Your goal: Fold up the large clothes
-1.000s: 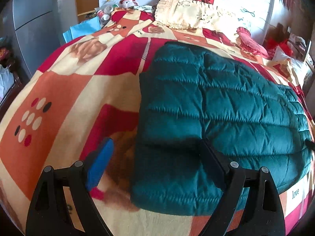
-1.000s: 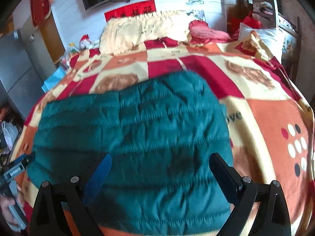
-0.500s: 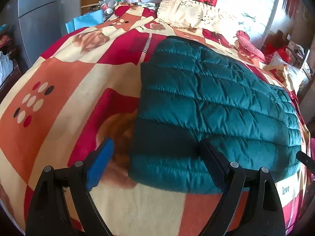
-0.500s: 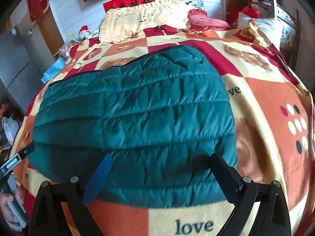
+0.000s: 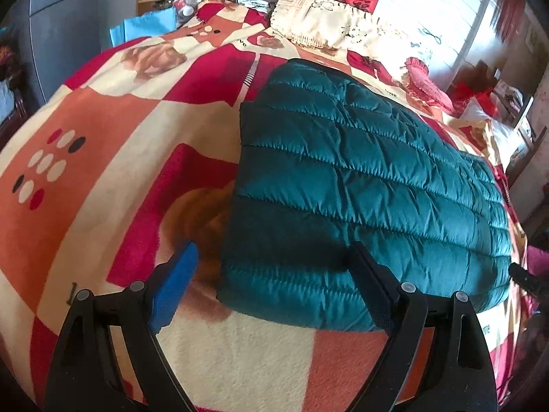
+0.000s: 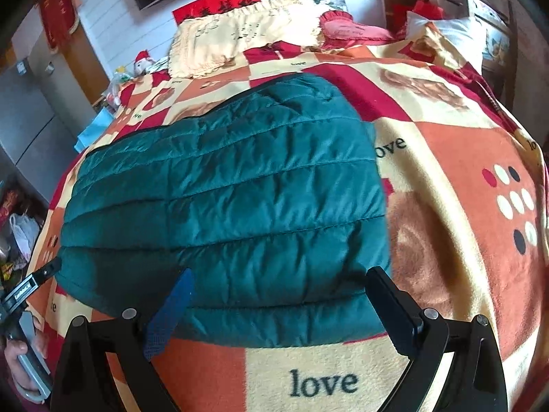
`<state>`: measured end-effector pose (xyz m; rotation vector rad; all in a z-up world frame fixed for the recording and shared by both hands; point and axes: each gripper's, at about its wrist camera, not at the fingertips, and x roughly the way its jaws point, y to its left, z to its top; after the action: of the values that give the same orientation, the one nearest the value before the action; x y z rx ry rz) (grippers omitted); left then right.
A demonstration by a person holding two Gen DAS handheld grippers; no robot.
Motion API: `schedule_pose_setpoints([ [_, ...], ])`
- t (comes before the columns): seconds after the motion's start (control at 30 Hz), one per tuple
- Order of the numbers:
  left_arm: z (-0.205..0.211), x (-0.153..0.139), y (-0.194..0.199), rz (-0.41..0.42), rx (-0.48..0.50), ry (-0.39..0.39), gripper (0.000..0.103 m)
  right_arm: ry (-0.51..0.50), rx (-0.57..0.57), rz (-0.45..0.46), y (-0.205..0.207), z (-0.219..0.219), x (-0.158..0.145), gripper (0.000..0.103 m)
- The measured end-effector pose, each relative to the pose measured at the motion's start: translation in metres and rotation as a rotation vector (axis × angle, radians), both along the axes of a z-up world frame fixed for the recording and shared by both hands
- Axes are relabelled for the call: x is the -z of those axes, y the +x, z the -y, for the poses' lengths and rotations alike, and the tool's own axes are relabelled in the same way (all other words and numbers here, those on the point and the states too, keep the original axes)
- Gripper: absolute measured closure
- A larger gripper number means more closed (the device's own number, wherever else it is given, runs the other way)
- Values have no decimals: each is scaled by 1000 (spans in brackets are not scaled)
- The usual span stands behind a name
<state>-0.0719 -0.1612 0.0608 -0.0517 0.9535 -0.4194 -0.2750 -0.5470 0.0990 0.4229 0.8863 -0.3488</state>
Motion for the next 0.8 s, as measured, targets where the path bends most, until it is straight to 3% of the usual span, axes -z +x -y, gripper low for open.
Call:
schedule_pose_setpoints([
  [0.43, -3, 2, 46, -133, 52, -197, 14, 81, 69, 10, 12, 54, 19, 0],
  [0.6, 7, 19, 62, -225, 92, -223, 14, 127, 39, 19, 26, 66, 27, 0],
  [0.8, 9, 28, 72, -252, 99, -267, 4, 222, 15, 59, 42, 83, 36, 0],
])
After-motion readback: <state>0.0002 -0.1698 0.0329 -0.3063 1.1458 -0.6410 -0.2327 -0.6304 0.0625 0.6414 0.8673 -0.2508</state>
